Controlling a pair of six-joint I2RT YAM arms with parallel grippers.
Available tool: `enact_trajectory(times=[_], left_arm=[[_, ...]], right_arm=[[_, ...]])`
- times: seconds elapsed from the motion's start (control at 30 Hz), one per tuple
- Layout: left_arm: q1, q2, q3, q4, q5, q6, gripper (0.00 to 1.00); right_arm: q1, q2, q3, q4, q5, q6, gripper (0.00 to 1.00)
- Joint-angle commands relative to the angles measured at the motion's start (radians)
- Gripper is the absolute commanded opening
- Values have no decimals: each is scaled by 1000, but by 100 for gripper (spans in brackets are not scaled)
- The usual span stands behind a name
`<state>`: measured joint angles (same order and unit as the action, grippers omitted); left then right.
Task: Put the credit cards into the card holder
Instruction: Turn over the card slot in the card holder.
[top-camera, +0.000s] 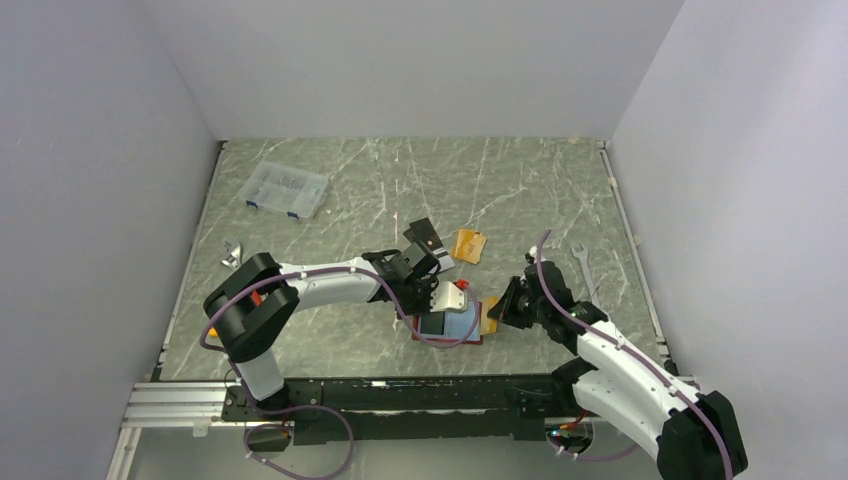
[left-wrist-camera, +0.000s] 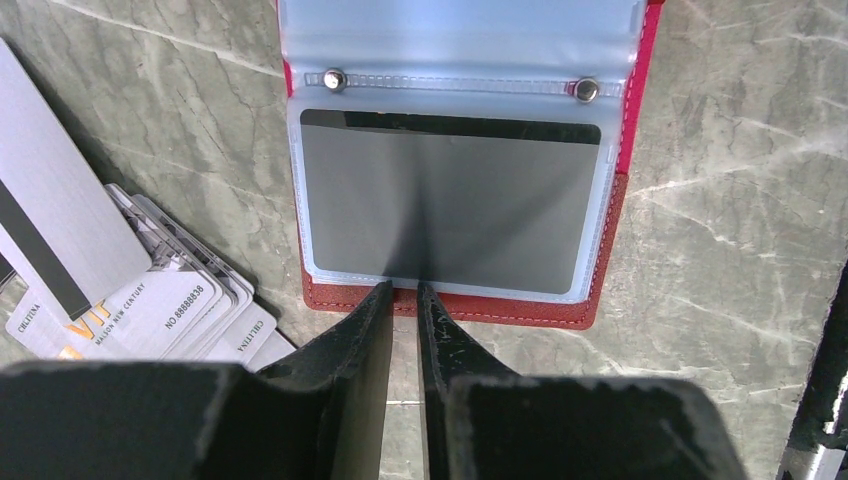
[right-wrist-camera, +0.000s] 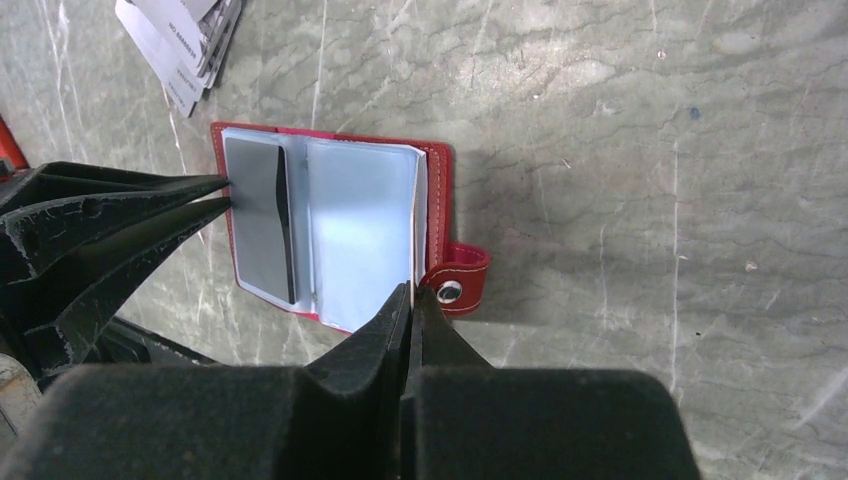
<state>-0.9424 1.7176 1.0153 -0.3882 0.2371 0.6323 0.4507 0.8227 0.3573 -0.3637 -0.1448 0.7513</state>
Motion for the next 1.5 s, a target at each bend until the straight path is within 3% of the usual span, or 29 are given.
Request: enact_trajectory(times=[0.0,1.47], left_arm=[[-6,-11,21,-28,-16,18,20],[-6,-13,13,-29,-24,24,17]], right_arm=[[-11,7,-5,57,-32,6,0],[-22,-27,-66,140,-95,78,0]])
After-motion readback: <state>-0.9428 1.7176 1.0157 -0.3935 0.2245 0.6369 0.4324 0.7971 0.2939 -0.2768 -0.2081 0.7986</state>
